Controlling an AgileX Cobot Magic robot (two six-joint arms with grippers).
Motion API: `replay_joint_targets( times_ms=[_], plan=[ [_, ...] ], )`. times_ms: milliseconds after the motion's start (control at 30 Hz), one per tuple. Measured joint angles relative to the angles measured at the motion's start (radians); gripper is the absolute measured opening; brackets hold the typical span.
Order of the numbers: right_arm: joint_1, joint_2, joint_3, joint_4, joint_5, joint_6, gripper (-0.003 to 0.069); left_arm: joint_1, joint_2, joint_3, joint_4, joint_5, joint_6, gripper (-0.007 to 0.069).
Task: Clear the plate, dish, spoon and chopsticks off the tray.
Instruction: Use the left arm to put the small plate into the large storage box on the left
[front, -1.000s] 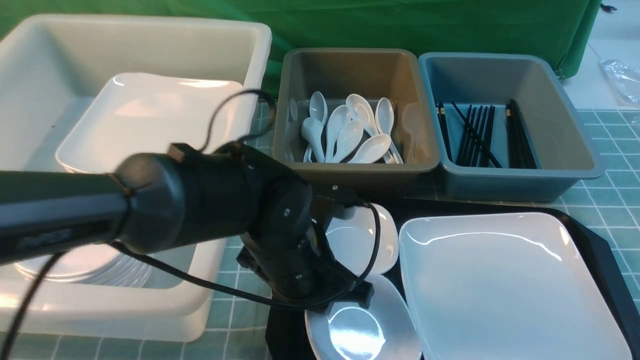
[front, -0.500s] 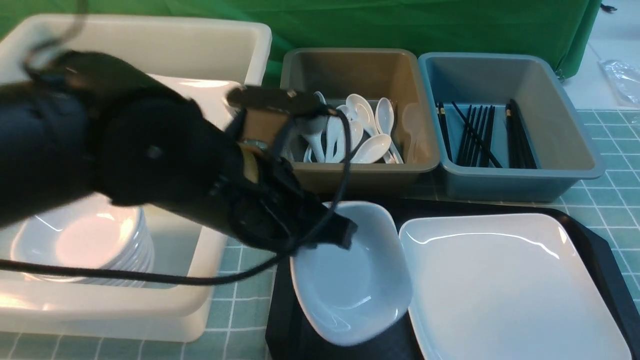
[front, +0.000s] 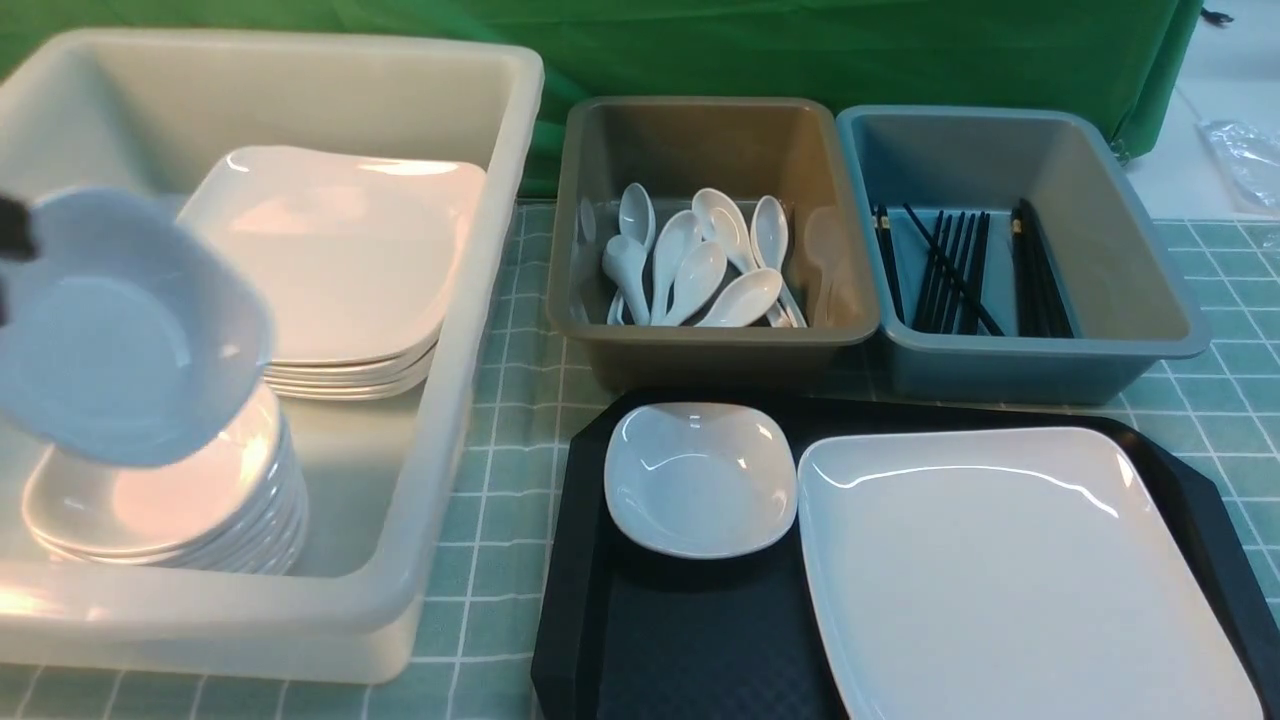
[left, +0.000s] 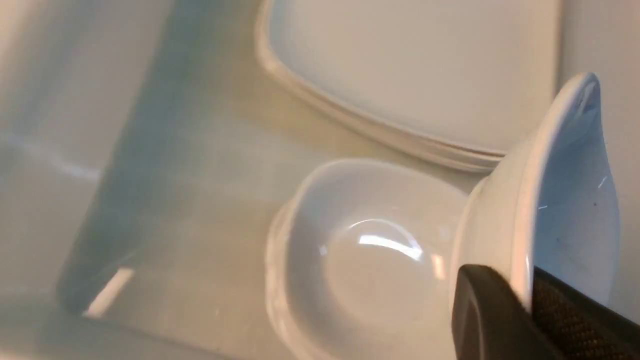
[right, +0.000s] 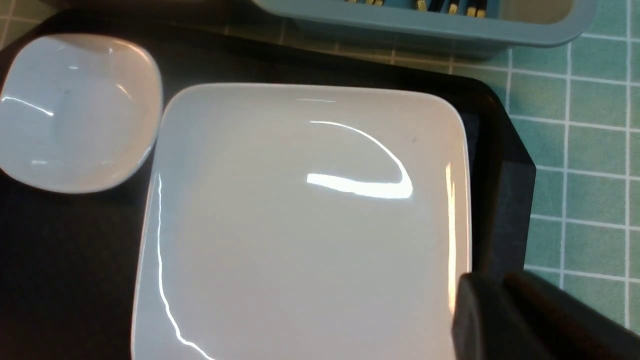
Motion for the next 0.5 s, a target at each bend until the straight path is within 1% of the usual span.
replay_joint_targets(
  times_ms=[33, 133, 267, 367, 433, 500],
  plan=[
    [0.000, 0.000, 0.000, 0.000, -0.003, 0.000, 0.0088, 0.056, 0.001, 0.041, -0.066, -0.045, 0.047, 0.0022],
    [0.000, 0.000, 0.000, 0.000, -0.004, 0.000, 0.0088, 0.131, 0.026, 0.121, -0.177, -0.155, 0.128, 0.0022],
    [0.000, 0.000, 0.000, 0.000, -0.005, -0.001, 0.0092, 0.152, 0.072, 0.170, -0.198, -0.216, 0.158, 0.0022],
    [0.000, 0.000, 0.000, 0.000, -0.009, -0.003, 0.0099, 0.152, 0.138, 0.188, -0.228, -0.227, 0.190, 0.0028],
    [0.000, 0.000, 0.000, 0.000, -0.011, -0.003, 0.0104, 0.152, 0.169, 0.192, -0.240, -0.227, 0.214, 0.0048],
    [0.000, 0.000, 0.000, 0.000, -0.011, -0.003, 0.0106, 0.152, 0.185, 0.191, -0.247, -0.223, 0.234, 0.0090]
  ],
)
